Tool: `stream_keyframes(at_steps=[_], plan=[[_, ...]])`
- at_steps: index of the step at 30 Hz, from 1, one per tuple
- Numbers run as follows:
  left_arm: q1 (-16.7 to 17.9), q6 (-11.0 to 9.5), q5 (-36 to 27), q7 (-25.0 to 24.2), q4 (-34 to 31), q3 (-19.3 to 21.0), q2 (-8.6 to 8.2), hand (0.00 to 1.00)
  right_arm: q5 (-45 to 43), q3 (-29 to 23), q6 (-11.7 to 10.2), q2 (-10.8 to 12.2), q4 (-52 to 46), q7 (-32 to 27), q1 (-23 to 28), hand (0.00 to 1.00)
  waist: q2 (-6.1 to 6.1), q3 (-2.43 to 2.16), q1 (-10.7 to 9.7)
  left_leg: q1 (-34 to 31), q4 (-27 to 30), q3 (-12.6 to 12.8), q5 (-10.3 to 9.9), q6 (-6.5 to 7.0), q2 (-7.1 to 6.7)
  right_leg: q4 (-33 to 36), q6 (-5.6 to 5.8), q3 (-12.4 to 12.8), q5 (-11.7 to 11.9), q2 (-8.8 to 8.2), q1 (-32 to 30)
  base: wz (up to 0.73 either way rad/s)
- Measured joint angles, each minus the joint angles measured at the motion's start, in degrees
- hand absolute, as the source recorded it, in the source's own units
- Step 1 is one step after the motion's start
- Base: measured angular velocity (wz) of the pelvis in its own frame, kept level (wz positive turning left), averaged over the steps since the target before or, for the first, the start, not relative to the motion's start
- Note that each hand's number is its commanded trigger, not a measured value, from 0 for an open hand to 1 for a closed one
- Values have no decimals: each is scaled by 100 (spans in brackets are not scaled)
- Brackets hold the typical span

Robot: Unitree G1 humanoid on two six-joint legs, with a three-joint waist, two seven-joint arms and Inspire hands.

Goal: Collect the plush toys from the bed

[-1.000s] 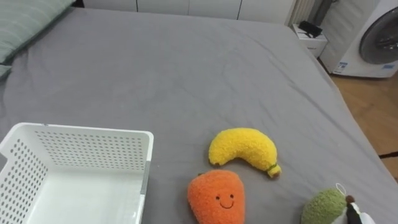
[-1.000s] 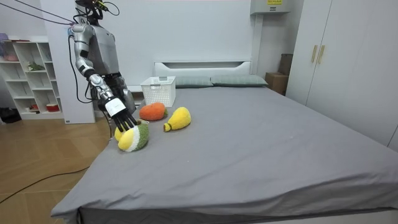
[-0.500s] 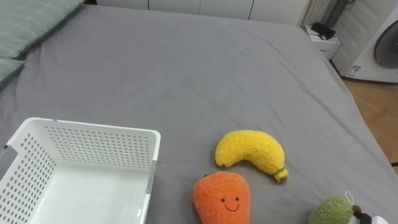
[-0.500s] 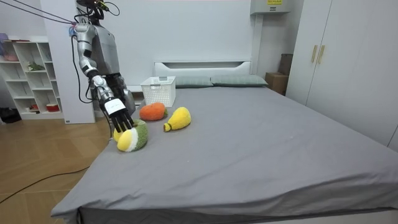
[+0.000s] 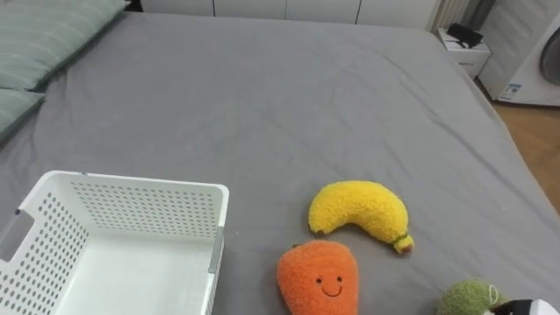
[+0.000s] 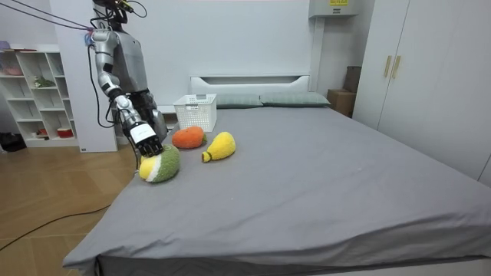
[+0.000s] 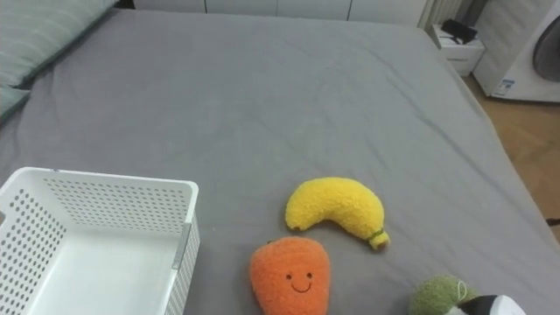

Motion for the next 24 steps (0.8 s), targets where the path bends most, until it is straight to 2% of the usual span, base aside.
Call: stream_keyframes(at_steps=[12, 14, 19, 24], plan=[[-10, -158, -13, -5, -7, 11, -1, 0, -11, -20, -86, 3, 25, 17, 7, 100, -32, -5, -4, 35, 3, 12, 1, 0, 1, 13, 0, -1, 0, -2, 3, 0], [-34, -169, -14, -12, -47, 33, -14, 0, -14, -46, -73, 4, -120, 81, 5, 100, -64, -18, -4, 27, -1, 20, 2, 0, 0, 22, 0, 13, 0, -1, -3, -2], [-87, -208, -86, -45, 54, 32, -13, 0, -12, -74, -41, 5, -1097, 232, 8, 100, -80, -4, -25, 28, -12, 30, 1, 1, -3, 16, 2, 35, -1, 0, -9, -2], [-119, -262, -327, -131, 47, 12, -13, 0, 165, -18, -48, 3, -2096, 288, 3, 100, -145, 12, -12, -63, 6, 25, 2, 2, -4, 25, 1, 27, 1, -1, -111, 0]])
